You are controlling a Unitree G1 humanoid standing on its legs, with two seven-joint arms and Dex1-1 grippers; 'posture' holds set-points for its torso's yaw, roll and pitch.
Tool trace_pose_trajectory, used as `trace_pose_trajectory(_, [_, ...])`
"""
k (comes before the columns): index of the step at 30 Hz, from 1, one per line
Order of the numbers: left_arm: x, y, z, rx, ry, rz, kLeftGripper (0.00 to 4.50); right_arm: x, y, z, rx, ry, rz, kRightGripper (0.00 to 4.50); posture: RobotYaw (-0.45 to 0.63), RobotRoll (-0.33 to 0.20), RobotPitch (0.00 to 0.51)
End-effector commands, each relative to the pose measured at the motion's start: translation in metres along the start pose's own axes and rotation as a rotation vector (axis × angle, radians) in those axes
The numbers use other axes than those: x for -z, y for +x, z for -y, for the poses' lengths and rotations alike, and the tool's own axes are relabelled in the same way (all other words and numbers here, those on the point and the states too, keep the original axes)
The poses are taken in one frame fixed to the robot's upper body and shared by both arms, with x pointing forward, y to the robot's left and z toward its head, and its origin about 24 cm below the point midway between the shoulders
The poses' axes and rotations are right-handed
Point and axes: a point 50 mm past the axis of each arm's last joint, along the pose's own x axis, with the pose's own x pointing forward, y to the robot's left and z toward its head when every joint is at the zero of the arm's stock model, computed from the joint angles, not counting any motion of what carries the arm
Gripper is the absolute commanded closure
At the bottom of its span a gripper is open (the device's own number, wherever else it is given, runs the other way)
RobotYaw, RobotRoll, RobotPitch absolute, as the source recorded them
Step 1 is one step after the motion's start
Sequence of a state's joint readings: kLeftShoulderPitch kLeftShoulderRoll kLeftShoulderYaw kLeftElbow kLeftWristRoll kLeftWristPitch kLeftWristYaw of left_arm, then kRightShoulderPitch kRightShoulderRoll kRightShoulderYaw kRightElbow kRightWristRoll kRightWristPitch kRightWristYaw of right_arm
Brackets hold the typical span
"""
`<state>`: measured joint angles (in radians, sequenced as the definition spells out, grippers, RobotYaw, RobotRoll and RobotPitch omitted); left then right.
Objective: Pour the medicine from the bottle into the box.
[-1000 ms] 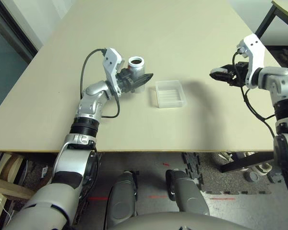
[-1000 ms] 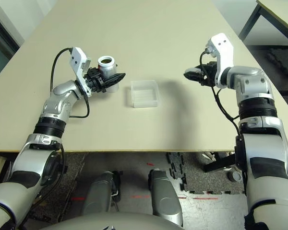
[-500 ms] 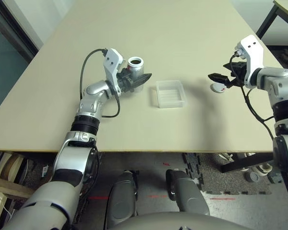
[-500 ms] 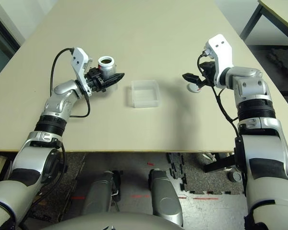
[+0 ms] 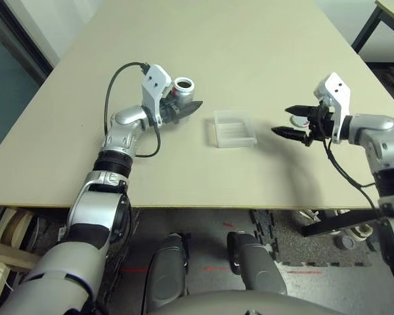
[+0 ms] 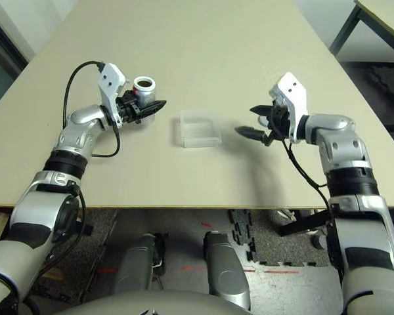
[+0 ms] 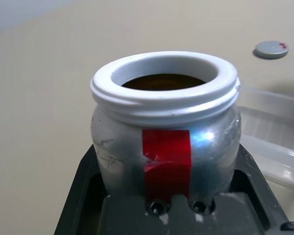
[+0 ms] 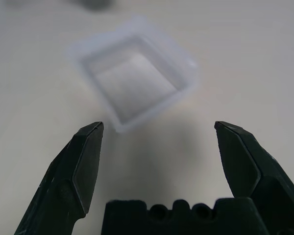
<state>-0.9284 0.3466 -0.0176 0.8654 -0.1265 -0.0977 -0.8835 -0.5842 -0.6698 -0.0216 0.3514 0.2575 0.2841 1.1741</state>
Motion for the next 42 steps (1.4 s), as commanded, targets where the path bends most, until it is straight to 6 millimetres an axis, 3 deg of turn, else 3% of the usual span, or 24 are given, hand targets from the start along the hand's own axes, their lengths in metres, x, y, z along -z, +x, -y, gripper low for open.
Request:
trace_pose_trajectory(1, [-0.003,-0.001,-0.004,0.006,0.032,-0.009,1.91,-0.006,-0.003,-0.003,-0.003,0.017,0.106,0.00,-0.17,0.000,0.146])
trace_pose_trajectory(15, [-0.008,0.003,-0.008,0.027,0.147,-0.064,1.91,0.012,-0.001,-0.002,0.057,0.072,0.142,0.00,-0.18,0.000,0.140])
trace_pose_trajectory(21, [-0.010,0.025,0.006,0.109,0.640,-0.275,1.91,0.018,0.002,-0.003,0.061,0.094,0.136,0.00,-0.17,0.000,0.142])
trace_pose_trajectory(25, [-0.021,0.046,0.016,0.143,1.158,-0.335,1.91,0.018,0.005,-0.003,0.062,0.110,0.143,0.00,-0.16,0.000,0.141])
trace_pose_trajectory(27, [-0.024,0.057,0.021,0.187,1.511,-0.364,1.91,0.018,0.007,-0.003,0.064,0.119,0.148,0.00,-0.16,0.000,0.140])
trace_pose_trajectory(29, [-0.034,0.068,0.026,0.203,1.719,-0.334,1.91,0.018,0.008,-0.004,0.067,0.129,0.156,0.00,-0.16,0.000,0.139])
trace_pose_trajectory(36, [-0.051,0.086,0.034,0.292,2.121,-0.278,1.91,0.019,0.009,-0.004,0.082,0.160,0.173,0.00,-0.16,0.000,0.139])
trace_pose_trajectory(42, [-0.073,0.099,0.042,0.306,2.252,-0.243,1.91,0.020,0.011,-0.004,0.089,0.176,0.183,0.00,-0.16,0.000,0.137])
